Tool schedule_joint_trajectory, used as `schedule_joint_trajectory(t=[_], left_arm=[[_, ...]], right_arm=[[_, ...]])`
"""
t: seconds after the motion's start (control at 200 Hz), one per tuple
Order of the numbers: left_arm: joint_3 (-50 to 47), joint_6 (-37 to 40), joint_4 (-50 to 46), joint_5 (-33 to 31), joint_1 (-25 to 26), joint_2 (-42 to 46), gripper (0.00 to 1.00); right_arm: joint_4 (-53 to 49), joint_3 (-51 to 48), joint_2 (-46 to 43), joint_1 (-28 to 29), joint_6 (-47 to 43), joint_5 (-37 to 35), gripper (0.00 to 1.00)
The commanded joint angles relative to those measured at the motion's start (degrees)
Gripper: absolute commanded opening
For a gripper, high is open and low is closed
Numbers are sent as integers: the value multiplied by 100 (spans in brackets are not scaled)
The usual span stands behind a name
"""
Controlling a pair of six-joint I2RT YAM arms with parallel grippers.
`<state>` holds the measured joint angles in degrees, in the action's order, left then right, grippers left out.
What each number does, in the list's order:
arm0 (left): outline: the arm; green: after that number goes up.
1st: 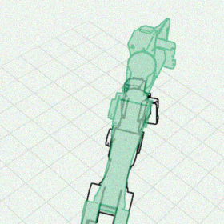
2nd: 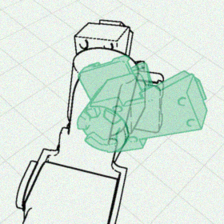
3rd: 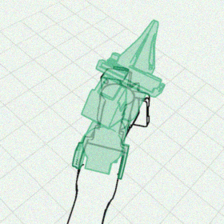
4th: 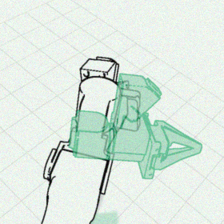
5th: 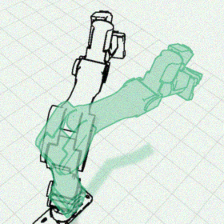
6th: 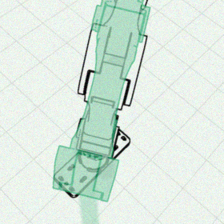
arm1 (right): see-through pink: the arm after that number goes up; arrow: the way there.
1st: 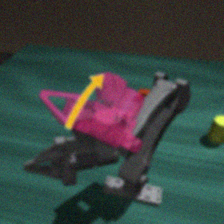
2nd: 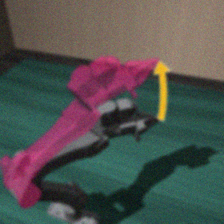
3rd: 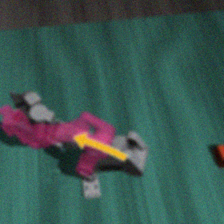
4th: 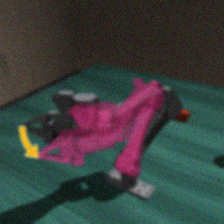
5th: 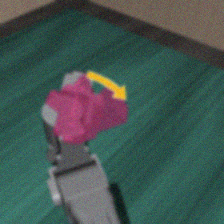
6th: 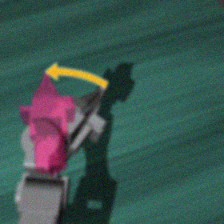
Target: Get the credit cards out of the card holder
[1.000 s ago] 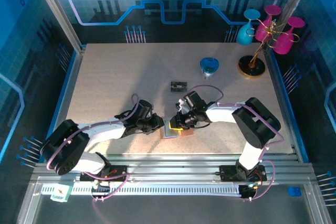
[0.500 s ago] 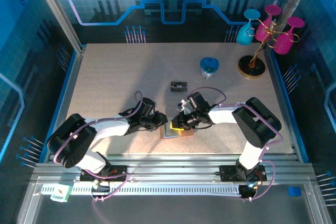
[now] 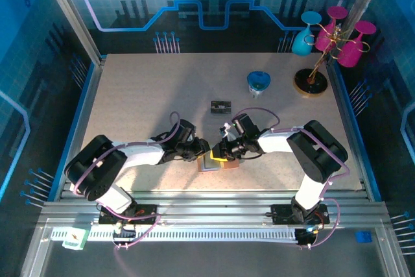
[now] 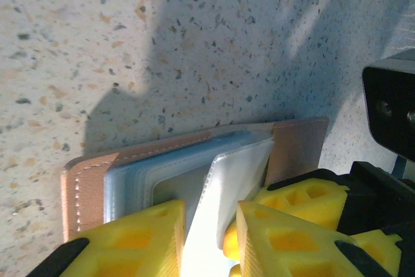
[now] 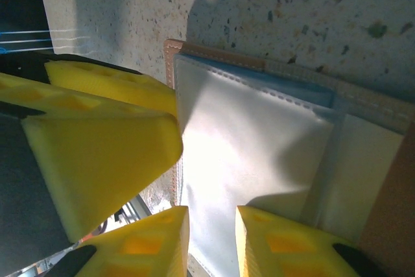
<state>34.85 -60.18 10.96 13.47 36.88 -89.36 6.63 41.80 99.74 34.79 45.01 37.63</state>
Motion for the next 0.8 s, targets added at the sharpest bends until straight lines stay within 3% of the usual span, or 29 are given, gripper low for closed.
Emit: schedule_joint_trajectory(t=[0.0,0.41,0.795], left_arm=[[93,-116,227,257,33,-96,25],[-90,-99,56,294,48,250,24],[-10,-73,99,397,92,294,24]], right_arm=[[148,-154,46,-62,91,71,25],[47,-219,-772,-90,218,-178,26],[-1628,213,-1866,-265,-283,-999,29]])
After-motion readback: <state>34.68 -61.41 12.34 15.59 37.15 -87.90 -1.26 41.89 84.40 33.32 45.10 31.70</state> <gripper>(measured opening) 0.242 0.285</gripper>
